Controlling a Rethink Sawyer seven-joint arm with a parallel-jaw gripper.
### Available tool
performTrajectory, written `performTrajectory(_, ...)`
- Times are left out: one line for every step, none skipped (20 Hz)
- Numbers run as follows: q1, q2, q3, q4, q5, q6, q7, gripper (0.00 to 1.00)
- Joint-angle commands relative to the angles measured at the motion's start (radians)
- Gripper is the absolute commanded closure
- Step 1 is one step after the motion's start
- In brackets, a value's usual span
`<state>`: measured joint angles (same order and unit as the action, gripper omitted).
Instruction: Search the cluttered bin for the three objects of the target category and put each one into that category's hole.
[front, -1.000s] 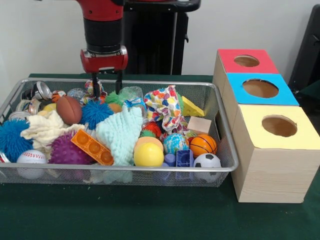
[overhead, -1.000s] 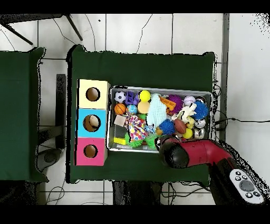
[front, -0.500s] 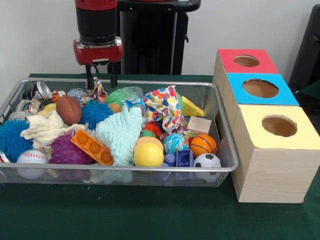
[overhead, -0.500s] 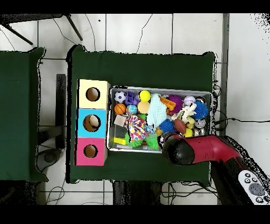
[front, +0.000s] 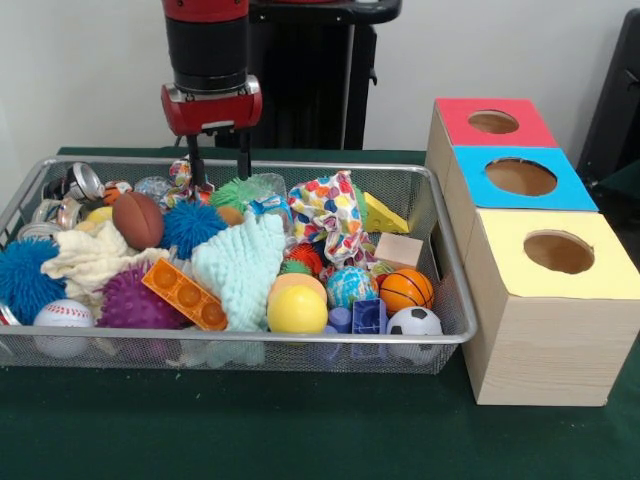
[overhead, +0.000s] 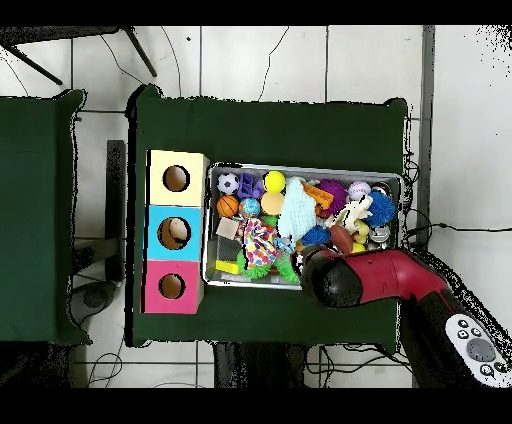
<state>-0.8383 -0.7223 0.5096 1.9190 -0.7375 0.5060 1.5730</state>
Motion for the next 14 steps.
performTrajectory(0.001,0.051,0.065,-0.071,-0.056,0.03,-0.147,0.0)
performTrajectory(-0.004,0.052,0.068,-0.073,-0.052,0.036,-0.153,0.0)
performTrajectory(-0.009,0.052,0.071,-0.073,-0.051,0.039,-0.16,0.0)
performTrajectory(-0.015,0.051,0.075,-0.073,-0.05,0.042,-0.167,0.0)
performTrajectory(-0.016,0.052,0.076,-0.074,-0.05,0.044,-0.17,0.0)
performTrajectory(-0.018,0.052,0.079,-0.074,-0.053,0.043,-0.174,0.0)
performTrajectory(-0.018,0.054,0.079,-0.076,-0.055,0.043,-0.174,0.0)
performTrajectory(-0.016,0.061,0.078,-0.079,-0.062,0.039,-0.174,0.0)
performTrajectory(-0.015,0.066,0.076,-0.082,-0.068,0.035,-0.171,0.0)
performTrajectory(-0.014,0.072,0.074,-0.084,-0.074,0.03,-0.169,0.0)
performTrajectory(-0.013,0.074,0.072,-0.085,-0.078,0.029,-0.166,0.0)
performTrajectory(-0.011,0.078,0.068,-0.087,-0.085,0.024,-0.162,0.0)
performTrajectory(-0.009,0.078,0.066,-0.088,-0.088,0.022,-0.16,0.0)
performTrajectory(-0.007,0.077,0.065,-0.091,-0.093,0.02,-0.162,0.0)
